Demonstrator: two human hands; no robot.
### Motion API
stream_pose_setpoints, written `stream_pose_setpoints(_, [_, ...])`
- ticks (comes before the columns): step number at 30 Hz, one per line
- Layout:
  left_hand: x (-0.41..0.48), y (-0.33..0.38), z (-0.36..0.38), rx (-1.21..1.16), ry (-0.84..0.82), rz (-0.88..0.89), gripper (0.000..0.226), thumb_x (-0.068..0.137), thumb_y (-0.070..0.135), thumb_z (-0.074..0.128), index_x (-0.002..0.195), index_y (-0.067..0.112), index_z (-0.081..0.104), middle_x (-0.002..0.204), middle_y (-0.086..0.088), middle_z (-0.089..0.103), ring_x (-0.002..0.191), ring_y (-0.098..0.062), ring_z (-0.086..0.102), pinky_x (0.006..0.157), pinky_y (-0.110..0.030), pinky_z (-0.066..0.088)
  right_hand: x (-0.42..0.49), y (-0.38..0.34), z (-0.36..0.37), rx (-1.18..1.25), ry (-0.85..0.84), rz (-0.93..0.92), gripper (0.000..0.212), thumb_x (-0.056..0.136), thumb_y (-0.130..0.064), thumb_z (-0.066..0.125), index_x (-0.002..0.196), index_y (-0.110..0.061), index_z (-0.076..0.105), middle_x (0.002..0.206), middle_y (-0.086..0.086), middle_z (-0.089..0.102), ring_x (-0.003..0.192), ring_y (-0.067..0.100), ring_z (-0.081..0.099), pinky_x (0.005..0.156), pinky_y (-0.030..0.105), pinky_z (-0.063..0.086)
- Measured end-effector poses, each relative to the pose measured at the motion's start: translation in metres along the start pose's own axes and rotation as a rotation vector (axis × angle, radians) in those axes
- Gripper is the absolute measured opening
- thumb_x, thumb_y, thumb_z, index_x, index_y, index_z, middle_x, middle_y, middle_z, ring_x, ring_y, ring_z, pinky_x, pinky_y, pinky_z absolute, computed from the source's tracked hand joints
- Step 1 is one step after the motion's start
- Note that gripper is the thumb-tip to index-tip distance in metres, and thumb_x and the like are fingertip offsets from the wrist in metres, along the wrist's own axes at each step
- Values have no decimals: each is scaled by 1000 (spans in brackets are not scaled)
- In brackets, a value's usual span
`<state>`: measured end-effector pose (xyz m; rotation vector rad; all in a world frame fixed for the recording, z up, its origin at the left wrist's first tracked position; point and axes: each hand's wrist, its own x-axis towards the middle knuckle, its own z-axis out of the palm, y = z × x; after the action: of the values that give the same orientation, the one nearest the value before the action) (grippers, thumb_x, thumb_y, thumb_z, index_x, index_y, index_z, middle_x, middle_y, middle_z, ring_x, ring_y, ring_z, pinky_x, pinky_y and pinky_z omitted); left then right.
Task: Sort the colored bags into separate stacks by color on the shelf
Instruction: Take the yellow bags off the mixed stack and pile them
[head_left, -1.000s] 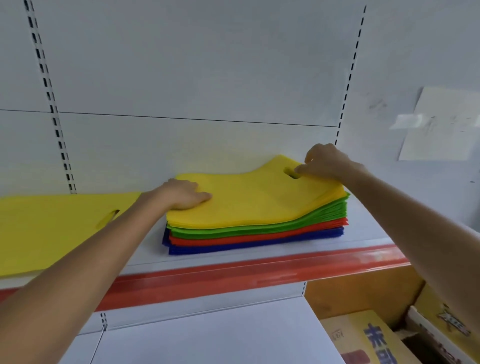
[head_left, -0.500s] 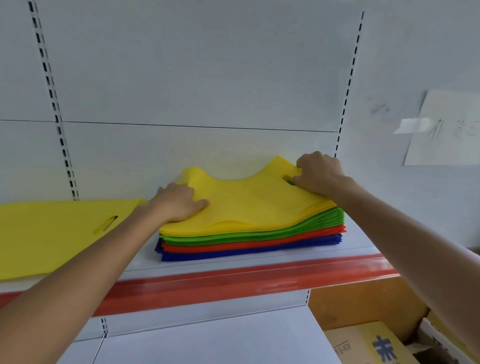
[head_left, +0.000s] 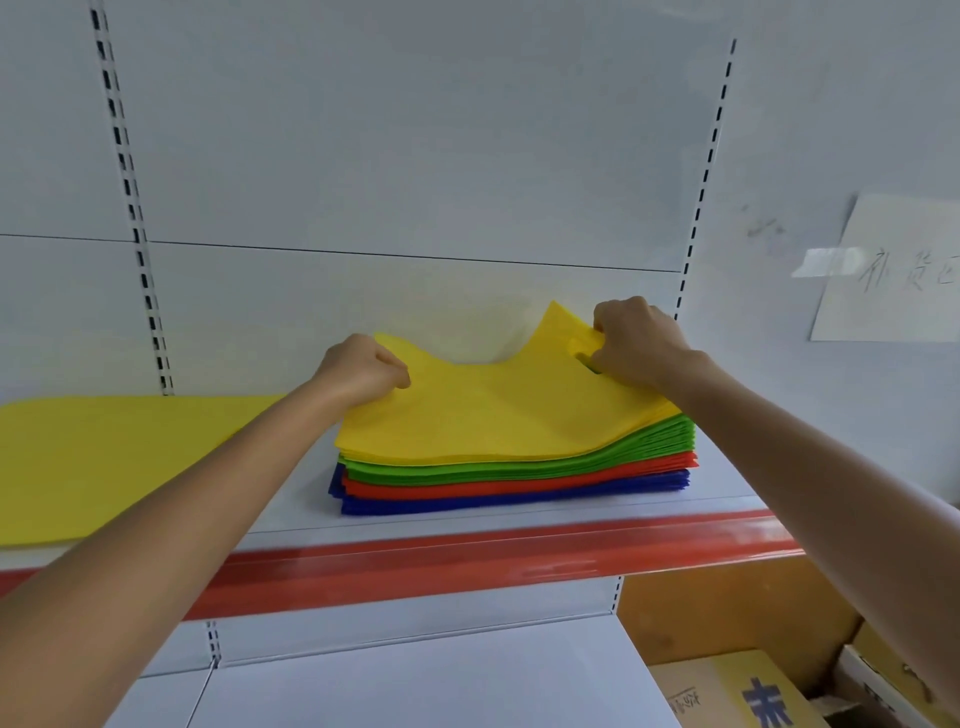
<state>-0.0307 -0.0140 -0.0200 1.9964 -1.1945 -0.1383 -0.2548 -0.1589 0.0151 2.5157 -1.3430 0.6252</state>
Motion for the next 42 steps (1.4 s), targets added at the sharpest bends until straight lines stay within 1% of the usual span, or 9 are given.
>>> stream_pose_setpoints(5, [-1,-7,-4,58,3,55,39,87,21,62,124,9,58,133,-9,52,123,-24,46,90,-26,36,-1,-6,-5,-26,-40,16,44,84,-26,68,120,-7,50,109,13,58,88,29,56,65,29,39])
stream_pose_setpoints(9, [-3,-12,-14,60,6,123,42,88,24,60,128,11,56,137,-7,49,127,-23,44,93,-26,35,-3,-10,-13,-11,-13,40,42,85,-20,65,122,-9,51,113,14,57,97,32,57,68,30,40])
stream_pose_setpoints(15, [-1,-32,-65,97,62,201,42,90,25,58,131,14,53,141,-5,46,129,-23,42,96,-28,34,-9,-36,-34,144,41,109,49,87,-26,61,134,-19,49,133,10,52,116,33,51,84,34,41])
stream_pose_setpoints(18, [-4,-50,-102,121,97,220,44,92,27,56,134,16,50,143,-6,43,129,-25,41,95,-28,34,-10,-60,-39,175,73,125,47,86,-28,60,131,-19,51,129,11,54,114,33,52,79,33,39])
stream_pose_setpoints(26, [-30,-137,-197,177,140,120,52,89,31,59,138,20,45,145,-5,40,131,-26,39,101,-31,33,-16,-188,-28,282,60,28,43,89,-31,57,128,-15,53,126,12,55,112,32,52,81,34,39])
stream_pose_setpoints(31, [-43,-191,-238,156,122,43,50,89,32,58,137,21,46,145,-4,40,133,-23,37,101,-30,31,-31,-257,-14,359,55,5,42,88,-28,57,128,-15,53,125,12,55,113,32,51,84,34,40])
stream_pose_setpoints(34, [-49,-219,-255,135,123,10,49,89,32,58,136,20,48,145,-5,41,132,-23,38,100,-30,32,-38,-286,-2,399,35,0,46,88,-29,58,132,-15,51,126,9,56,113,29,52,80,32,39])
stream_pose_setpoints(37, [-54,-242,-260,131,133,-15,48,89,31,59,135,20,49,144,-6,42,132,-24,39,100,-31,32,-43,-304,9,426,-4,31,49,88,-29,59,134,-16,49,129,9,55,115,29,52,85,34,43])
stream_pose_setpoints(42, [-67,-283,-251,118,34,-82,49,87,27,62,133,17,51,142,-7,44,130,-24,42,101,-29,34,-61,-325,38,409,-88,62,48,89,-31,58,134,-17,51,127,10,58,114,30,54,84,35,44])
